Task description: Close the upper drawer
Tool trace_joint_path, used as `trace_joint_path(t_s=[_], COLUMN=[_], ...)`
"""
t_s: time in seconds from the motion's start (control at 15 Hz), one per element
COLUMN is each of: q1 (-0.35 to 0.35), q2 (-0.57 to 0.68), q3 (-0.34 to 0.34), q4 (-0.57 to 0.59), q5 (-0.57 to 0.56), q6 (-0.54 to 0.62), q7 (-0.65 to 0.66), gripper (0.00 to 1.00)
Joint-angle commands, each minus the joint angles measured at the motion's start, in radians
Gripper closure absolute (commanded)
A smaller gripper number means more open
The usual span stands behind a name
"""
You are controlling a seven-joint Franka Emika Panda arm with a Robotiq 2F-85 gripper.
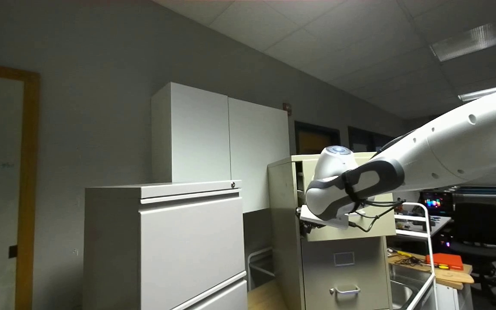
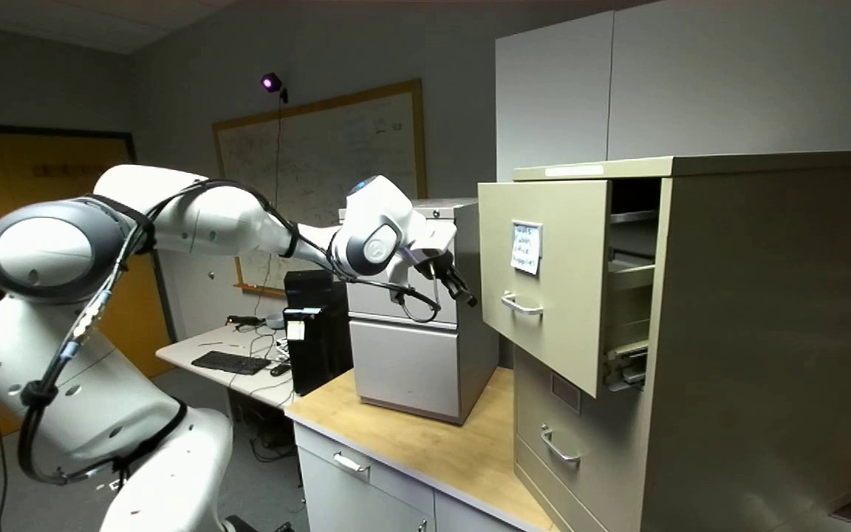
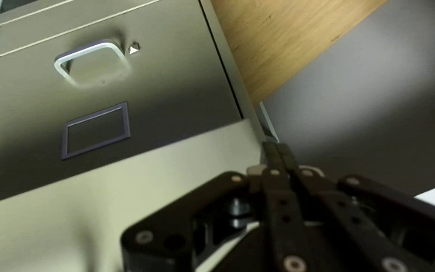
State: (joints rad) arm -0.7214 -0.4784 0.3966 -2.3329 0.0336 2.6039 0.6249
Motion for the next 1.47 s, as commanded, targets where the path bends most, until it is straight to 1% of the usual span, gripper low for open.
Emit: trace_joint_path(t_s=[0.0,0.2,0.33,0.47,0.6,0.73,0.87,1.07,1.2,1.4], q1=[0.131,0.163,0.166,0.166,0.162,0.145,0.133,0.081,0.015,-0.132], q2=[-0.038,-0.023,-0.01,0.002,0.013,0.033,0.053,0.084,0.107,0.116], q3=[-0.158,-0.24,-0.268,-0.273,-0.258,-0.232,-0.211,-0.152,-0.087,0.041], q4=[-0.028,-0.019,-0.014,-0.016,-0.022,-0.023,-0.018,0.003,0.025,0.065], q5=[-0.051,-0.094,-0.114,-0.136,-0.17,-0.22,-0.267,-0.369,-0.461,-0.647], q6=[-0.028,-0.017,0.027,0.092,0.148,0.2,0.224,0.241,0.246,0.231], q7=[0.009,0.039,0.059,0.08,0.111,0.15,0.184,0.263,0.352,0.537], gripper=[1.0,1.0,1.0,1.0,1.0,1.0,1.0,1.0,1.0,1.0])
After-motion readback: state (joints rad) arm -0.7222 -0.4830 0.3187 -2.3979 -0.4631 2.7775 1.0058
